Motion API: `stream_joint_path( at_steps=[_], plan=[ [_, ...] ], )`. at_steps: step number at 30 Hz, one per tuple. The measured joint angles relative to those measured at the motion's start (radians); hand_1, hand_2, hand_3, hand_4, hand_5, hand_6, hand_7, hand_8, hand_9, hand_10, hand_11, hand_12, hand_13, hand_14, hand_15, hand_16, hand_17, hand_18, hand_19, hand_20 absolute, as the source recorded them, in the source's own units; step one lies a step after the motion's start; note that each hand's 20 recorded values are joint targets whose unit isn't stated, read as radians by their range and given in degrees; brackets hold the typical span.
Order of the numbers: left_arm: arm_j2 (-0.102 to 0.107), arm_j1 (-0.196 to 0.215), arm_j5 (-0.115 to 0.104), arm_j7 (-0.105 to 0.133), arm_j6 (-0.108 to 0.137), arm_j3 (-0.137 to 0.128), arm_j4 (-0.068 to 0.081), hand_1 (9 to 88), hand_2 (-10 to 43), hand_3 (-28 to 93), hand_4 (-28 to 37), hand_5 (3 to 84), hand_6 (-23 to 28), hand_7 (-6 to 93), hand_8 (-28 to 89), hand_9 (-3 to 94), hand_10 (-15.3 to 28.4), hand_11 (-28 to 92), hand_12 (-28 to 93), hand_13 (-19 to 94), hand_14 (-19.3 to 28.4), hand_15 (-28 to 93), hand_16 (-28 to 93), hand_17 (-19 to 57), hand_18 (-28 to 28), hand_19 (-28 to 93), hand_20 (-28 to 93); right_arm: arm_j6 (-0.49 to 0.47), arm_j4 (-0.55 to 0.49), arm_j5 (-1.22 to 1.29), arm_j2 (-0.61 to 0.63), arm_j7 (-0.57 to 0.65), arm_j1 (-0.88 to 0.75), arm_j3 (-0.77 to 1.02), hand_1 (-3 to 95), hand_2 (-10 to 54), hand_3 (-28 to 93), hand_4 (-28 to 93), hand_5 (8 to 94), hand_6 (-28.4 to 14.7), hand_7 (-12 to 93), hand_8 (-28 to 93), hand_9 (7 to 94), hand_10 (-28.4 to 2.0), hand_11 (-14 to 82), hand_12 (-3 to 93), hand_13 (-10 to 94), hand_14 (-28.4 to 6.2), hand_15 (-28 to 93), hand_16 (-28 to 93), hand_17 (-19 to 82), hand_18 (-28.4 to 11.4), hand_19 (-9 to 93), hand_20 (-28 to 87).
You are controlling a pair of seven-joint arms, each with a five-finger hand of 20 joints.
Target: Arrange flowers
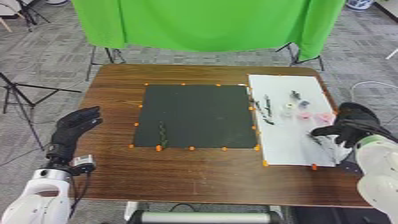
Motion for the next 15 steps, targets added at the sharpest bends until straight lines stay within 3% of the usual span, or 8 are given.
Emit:
stream_joint_path(
  at_steps=[9,15],
  plan=[
    [-0.001,0.0,0.0,-0.002,0.0,0.0,-0.001,40.5,-9.5,63,-14.2,47.6,0.7,21.9,-9,43.3,11.7,23,15,38,15.9,28,0,10.6,13.5,20,25,0.001,0.048,-0.007,0.003,0.022,0.0,-0.031,35.5,-9.5,57,-21,61.8,-7.2,7,-6,70.9,-18.6,9.8,16.6,87,-8.6,32,26,64,-8.4,72,31],
    [-0.002,0.0,0.0,-0.003,-0.001,0.001,-0.001,40.5,-9.5,63,-14.0,47.7,0.8,21.9,-9,43.2,11.5,23,15,38,15.9,28,0,10.6,13.5,20,25,0.015,0.077,-0.008,0.001,0.029,0.0,-0.053,41.0,-9.5,59,-21,64.6,-6.1,9,-7,78.5,-17.0,12.4,16.8,90,-7.0,32,27,66,-7.8,74,32]
  ],
)
